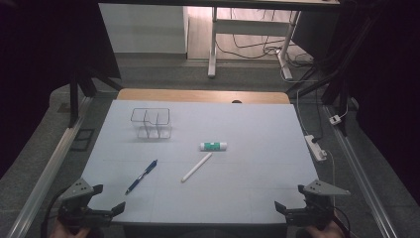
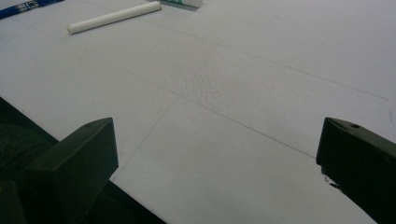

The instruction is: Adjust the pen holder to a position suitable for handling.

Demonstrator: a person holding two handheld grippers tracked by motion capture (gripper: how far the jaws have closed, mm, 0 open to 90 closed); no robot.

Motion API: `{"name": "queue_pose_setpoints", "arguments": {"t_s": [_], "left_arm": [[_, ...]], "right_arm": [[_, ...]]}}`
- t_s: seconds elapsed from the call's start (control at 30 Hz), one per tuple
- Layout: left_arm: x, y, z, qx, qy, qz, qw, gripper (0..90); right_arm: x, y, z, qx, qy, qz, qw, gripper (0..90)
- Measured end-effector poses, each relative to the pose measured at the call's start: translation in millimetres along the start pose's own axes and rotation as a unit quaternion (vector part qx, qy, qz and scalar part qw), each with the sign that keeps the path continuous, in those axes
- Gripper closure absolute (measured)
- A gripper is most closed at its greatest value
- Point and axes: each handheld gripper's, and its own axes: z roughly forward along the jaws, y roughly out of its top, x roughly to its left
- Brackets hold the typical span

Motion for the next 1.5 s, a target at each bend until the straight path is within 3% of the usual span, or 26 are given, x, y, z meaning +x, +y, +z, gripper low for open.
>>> {"name": "queue_pose_setpoints", "arguments": {"t_s": [0.4,0.57,0.73,1.3,1.5], "left_arm": [[0.2,2.3,-0.1,-0.001,0.006,0.013,0.9999,0.3],[1.8,6.0,-0.1,0.0,-0.009,0.014,0.9999,0.9],[4.1,8.7,3.1,-0.007,-0.007,0.027,0.9996,0.9],[16.9,24.4,15.5,-0.025,-0.049,0.045,0.9975,0.2],[21.5,35.2,23.7,-0.012,-0.039,0.071,0.9967,0.0]], "right_arm": [[-0.1,0.6,1.0,0.003,0.002,0.001,1.0,0.0],[-0.1,0.8,2.0,0.006,0.002,0.0,1.0,0.0],[0.0,0.7,2.0,0.007,0.001,0.0,1.0,0.0],[-0.5,1.1,2.7,0.01,0.004,0.0,0.9999,0.0],[-0.8,1.7,3.4,0.011,0.003,0.001,0.9999,0.0]]}}
